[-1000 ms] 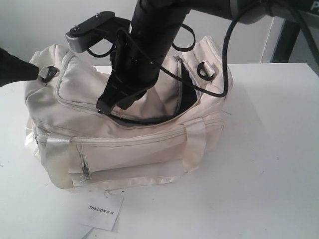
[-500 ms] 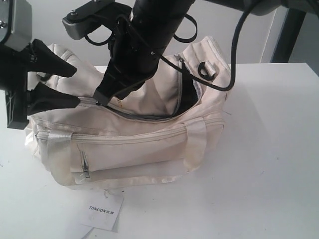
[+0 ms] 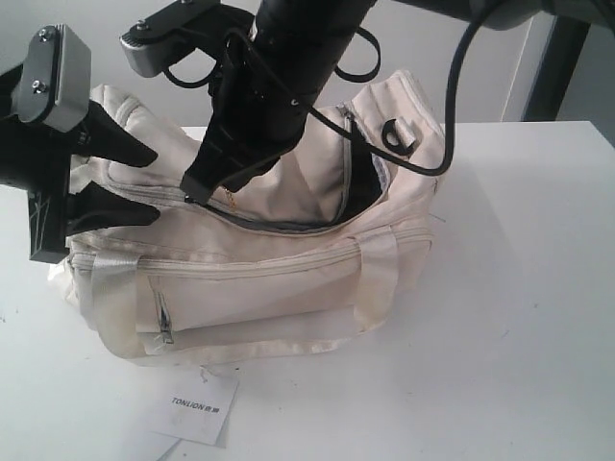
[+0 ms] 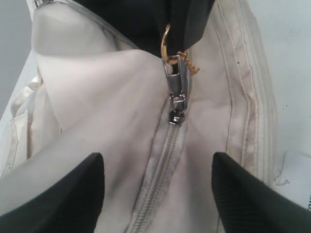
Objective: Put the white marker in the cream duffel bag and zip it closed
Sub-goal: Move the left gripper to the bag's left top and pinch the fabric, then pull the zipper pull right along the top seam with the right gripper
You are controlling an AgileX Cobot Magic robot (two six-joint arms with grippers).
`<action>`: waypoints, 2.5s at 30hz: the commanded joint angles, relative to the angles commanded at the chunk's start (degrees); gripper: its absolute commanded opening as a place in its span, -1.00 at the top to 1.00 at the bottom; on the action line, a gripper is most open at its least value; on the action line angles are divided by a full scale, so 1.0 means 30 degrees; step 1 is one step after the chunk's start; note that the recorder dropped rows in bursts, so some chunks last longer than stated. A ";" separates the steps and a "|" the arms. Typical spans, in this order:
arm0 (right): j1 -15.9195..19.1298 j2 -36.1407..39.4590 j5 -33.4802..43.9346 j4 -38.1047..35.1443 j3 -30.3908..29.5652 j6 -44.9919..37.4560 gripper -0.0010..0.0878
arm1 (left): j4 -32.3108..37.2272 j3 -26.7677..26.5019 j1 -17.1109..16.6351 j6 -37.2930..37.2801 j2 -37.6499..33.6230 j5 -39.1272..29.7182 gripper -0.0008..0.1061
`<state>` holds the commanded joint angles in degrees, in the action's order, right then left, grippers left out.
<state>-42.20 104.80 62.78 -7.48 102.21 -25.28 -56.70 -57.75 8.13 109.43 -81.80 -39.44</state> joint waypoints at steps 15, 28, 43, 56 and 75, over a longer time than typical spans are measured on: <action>0.0000 0.0000 0.0000 0.0000 0.0000 0.0000 0.98 | -0.0080 0.0000 0.0000 0.0581 -0.1197 0.0899 0.57; 0.0000 0.0000 0.1155 0.0392 0.0000 0.0000 0.98 | -0.0080 0.0000 0.0000 0.0450 -0.0706 0.1009 0.99; 0.0000 0.0000 0.2395 0.1652 -0.0073 0.0000 0.98 | 0.0064 0.0000 0.0000 0.0372 -0.0671 0.1128 0.99; 0.0751 0.0000 0.2395 0.1582 -0.0118 0.0000 0.98 | 0.0064 0.0000 0.0000 0.0372 -0.0671 0.1262 0.99; 0.1763 0.0000 0.2395 0.1642 -0.0118 -0.0185 0.98 | 0.0064 0.0000 0.0000 0.0290 -0.0671 0.1256 0.99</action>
<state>-36.91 104.80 69.96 -2.56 101.86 -25.84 -56.51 -57.75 8.13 110.30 -83.82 -35.67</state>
